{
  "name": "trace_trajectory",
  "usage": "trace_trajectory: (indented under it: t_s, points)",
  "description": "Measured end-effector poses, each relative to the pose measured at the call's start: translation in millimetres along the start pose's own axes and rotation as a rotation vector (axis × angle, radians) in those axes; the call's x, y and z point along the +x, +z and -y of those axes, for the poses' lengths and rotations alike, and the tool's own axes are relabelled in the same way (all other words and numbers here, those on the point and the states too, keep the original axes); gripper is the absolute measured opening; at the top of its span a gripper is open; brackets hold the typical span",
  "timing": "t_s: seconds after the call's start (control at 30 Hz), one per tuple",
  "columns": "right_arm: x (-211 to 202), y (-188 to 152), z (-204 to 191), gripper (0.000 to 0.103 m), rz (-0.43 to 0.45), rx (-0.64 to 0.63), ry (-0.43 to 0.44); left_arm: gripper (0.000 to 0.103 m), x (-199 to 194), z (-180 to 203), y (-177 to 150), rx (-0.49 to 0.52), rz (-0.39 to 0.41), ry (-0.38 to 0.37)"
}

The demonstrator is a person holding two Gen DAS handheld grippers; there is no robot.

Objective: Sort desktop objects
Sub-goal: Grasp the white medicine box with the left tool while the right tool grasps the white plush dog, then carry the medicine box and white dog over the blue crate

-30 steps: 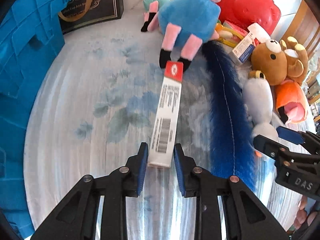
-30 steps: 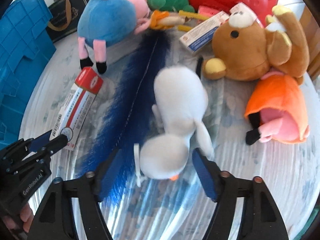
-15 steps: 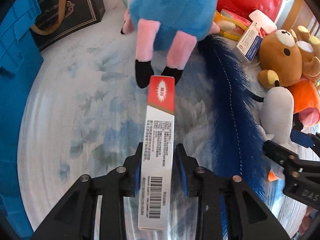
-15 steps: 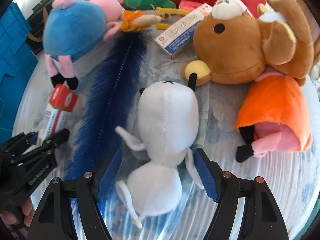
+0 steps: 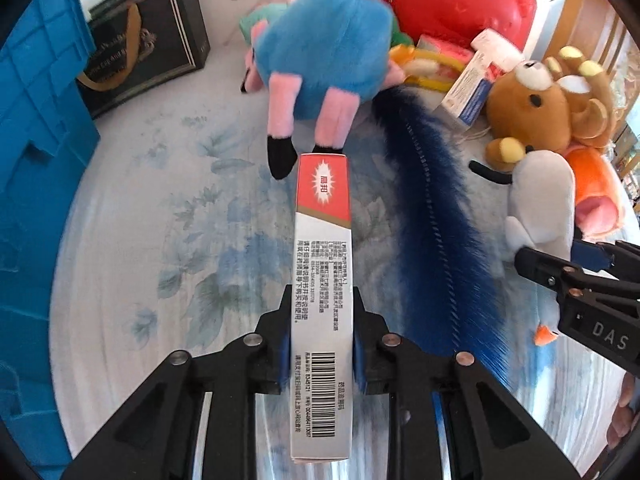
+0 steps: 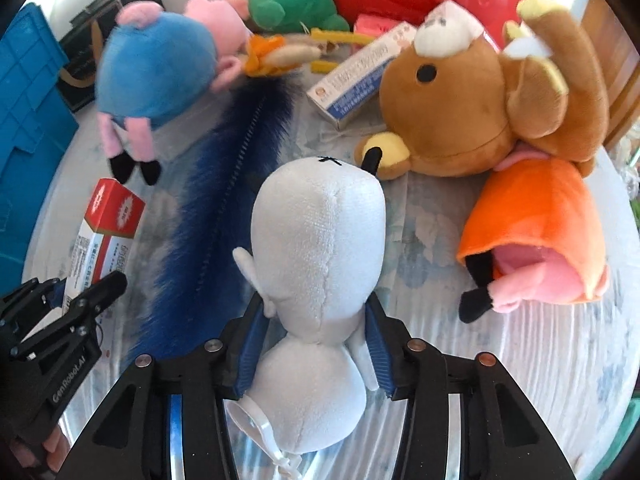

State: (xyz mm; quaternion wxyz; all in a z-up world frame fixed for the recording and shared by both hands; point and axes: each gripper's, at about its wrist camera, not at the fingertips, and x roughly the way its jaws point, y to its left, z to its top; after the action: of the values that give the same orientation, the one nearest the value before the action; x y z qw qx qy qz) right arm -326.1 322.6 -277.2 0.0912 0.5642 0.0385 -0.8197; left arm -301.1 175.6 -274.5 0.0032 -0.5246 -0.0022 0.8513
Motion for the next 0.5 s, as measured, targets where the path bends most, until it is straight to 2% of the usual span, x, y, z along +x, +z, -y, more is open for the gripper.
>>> trace_trajectory:
  t_s: [0.23, 0.5]
  points:
    - [-48.1, -21.8, -13.3, 0.046, 0.078, -0.045, 0.024, 0.023, -55.6, -5.7, -19.4, -0.014, 0.086, 0.015]
    - [-121.1, -48.7, -55.6, 0.046, 0.208, -0.120, 0.059, 0.023, -124.8, -15.7, -49.8, -0.037, 0.207, 0.039]
